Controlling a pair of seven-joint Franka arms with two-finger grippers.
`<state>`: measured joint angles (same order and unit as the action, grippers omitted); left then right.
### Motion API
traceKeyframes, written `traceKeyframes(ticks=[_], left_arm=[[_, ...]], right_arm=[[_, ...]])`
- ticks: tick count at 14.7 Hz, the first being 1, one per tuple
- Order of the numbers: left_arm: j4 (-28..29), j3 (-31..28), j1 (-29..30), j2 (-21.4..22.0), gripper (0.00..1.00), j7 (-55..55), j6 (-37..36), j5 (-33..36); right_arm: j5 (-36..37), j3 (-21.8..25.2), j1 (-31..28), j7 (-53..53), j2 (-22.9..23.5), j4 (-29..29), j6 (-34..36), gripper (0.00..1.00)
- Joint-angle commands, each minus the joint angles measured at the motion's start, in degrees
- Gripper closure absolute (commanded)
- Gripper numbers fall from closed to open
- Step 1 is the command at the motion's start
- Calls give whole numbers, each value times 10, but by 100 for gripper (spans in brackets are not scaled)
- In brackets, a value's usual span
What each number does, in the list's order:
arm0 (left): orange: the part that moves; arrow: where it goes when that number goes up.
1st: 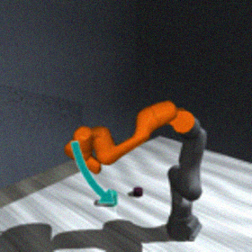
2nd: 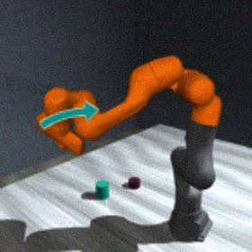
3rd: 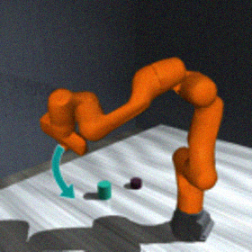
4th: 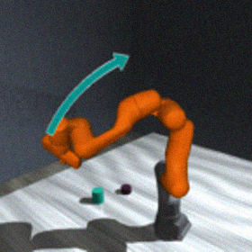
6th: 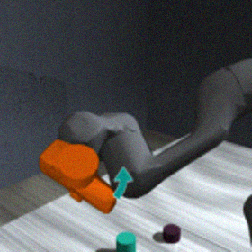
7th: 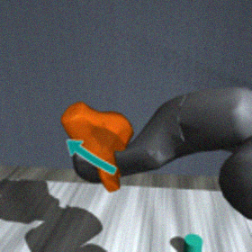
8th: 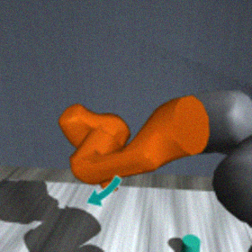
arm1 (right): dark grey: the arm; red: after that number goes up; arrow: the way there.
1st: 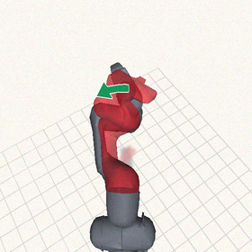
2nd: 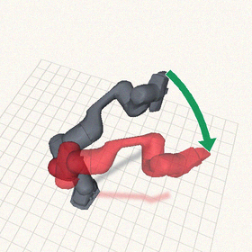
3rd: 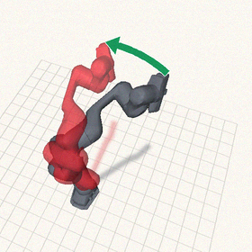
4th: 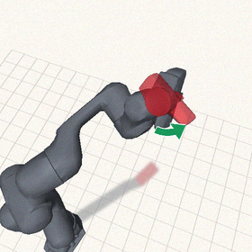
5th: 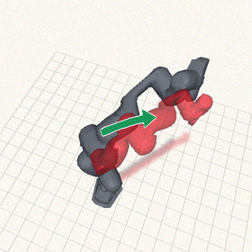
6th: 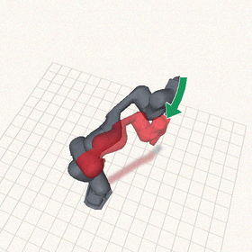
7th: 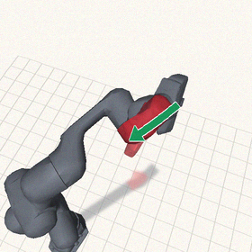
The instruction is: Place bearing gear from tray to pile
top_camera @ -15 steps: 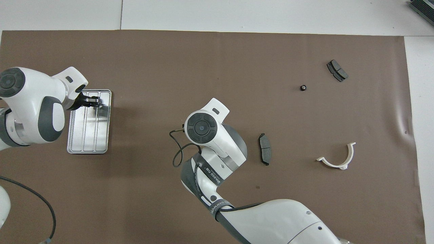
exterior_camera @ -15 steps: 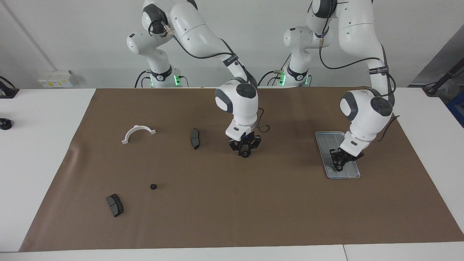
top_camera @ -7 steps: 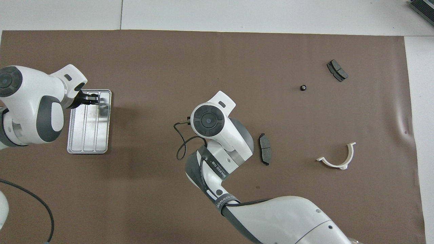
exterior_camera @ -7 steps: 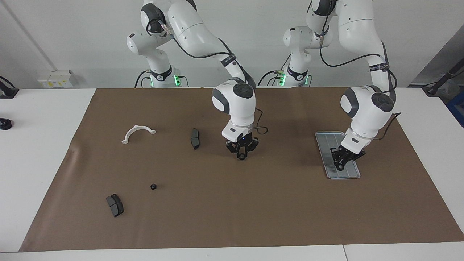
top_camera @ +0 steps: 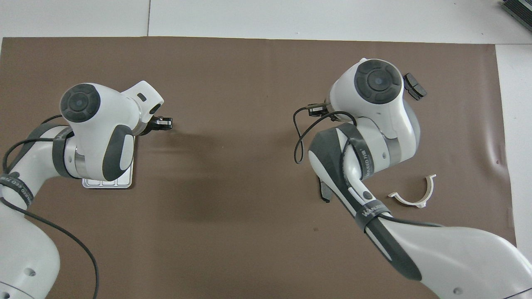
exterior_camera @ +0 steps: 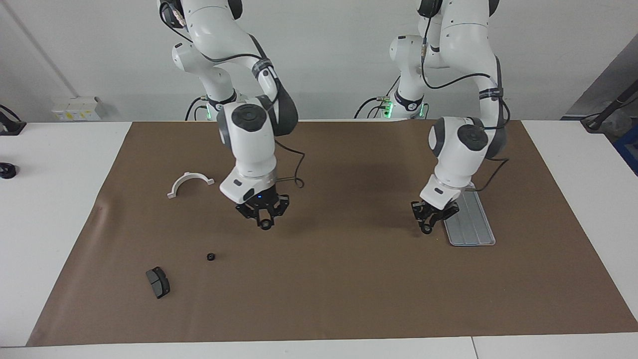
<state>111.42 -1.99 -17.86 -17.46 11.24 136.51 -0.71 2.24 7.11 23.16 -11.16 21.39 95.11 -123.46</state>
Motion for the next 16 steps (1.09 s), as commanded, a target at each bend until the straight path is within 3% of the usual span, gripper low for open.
traceKeyframes(ticks=[1, 6, 12, 13, 14, 15, 16], left_arm=[[-16, -10, -75, -11, 100, 131, 5, 53], [-28, -9, -170, -27, 100, 231, 6, 56], [-1, -4, -222, -32, 100, 238, 52, 53], [-1, -4, -224, -32, 87, 239, 51, 53], [-3, -4, -230, -32, 57, 237, 55, 52], [-8, -4, -230, -32, 34, 239, 53, 52], [-13, -5, -230, -33, 5, 239, 51, 51]], right_arm=[[-1, -11, -62, 101, -25, 66, -20, 100], [-5, -12, -158, 220, -26, 126, -101, 100], [-58, -12, -202, 300, 10, 132, -140, 100], [-58, -12, -214, 309, 16, 135, -143, 100], [-58, -12, -216, 314, 18, 141, -153, 93], [-58, -12, -215, 315, 18, 146, -158, 75], [-58, -12, -215, 314, 18, 146, -158, 40]])
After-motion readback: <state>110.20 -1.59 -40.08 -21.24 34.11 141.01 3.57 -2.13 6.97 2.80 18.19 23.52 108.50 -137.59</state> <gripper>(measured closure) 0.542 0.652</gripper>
